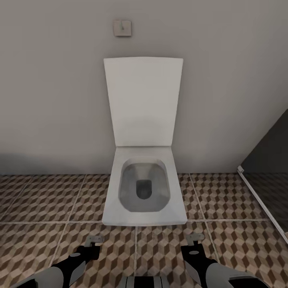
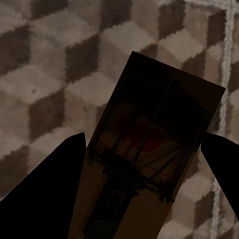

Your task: Take the four mousetraps from the cabinet in the bathroom and place them on the bathroom floor. Make sure all four end up on the same floor surface, and ensure that at least two of them are either under or directly next to the same bathroom sink.

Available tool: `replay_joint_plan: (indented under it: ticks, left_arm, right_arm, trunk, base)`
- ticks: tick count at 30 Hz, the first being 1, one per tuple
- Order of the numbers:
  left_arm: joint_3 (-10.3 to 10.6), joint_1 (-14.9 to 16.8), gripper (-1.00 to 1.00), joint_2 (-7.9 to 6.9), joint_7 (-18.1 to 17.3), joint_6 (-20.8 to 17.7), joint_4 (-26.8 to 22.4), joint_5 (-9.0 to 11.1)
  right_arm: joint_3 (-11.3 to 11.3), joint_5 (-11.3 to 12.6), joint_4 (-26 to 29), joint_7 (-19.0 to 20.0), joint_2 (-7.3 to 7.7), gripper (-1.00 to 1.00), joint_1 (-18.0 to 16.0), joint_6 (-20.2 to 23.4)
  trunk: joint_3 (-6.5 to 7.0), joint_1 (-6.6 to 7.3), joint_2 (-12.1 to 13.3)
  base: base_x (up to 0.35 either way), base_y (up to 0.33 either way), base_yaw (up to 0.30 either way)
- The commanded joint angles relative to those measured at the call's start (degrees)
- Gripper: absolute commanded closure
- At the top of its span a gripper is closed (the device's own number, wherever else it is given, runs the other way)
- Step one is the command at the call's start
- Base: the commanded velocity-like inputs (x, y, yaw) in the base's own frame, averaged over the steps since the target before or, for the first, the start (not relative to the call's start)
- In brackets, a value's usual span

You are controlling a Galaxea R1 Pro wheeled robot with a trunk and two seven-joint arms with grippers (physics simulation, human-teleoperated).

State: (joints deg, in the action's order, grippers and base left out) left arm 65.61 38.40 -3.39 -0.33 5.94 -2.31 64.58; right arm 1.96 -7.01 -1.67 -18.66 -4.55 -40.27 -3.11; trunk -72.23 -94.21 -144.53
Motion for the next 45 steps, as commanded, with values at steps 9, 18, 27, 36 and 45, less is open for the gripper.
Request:
replay_joint_plan:
  ticks: [9,18,27,36,45]
  left_arm:
    - [0.5,0.0,1.00,-0.04,0.1,0.1,-0.1,0.4]
    - [0.5,0.0,1.00,-0.04,0.1,0.1,-0.1,0.4]
    - [0.5,0.0,1.00,0.04,0.0,0.0,-0.1,0.6]
    - [0.4,0.0,1.00,0.05,0.0,0.0,-0.1,0.7]
    - [0.3,0.0,1.00,0.05,0.0,-0.1,-0.1,0.7]
  right_arm:
    - [0.2,-0.5,-0.2,-0.3,-0.02,1.00,-0.1,-0.2]
    - [0.2,-0.6,-0.2,-0.7,-0.24,1.00,-0.1,-0.1]
    - [0.2,-0.5,-0.1,-0.6,-0.15,1.00,-0.1,-0.1]
    - [0.2,-0.5,0.0,-0.5,-0.16,1.00,-0.1,-0.1]
    - [0.2,-0.5,0.2,-0.5,-0.16,1.00,-0.1,-0.1]
  trunk:
    - [-0.04,0.01,0.0]
    - [-0.04,0.01,0.0]
    - [-0.04,0.01,0.0]
    - [-0.04,0.01,0.0]
    - [-2.03,-0.22,-0.1]
  base:
    - [0.000,0.001,0.000]
    - [0.000,0.000,0.000]
    - [0.000,0.000,0.000]
    - [0.000,0.000,0.000]
    - [0.000,0.000,0.000]
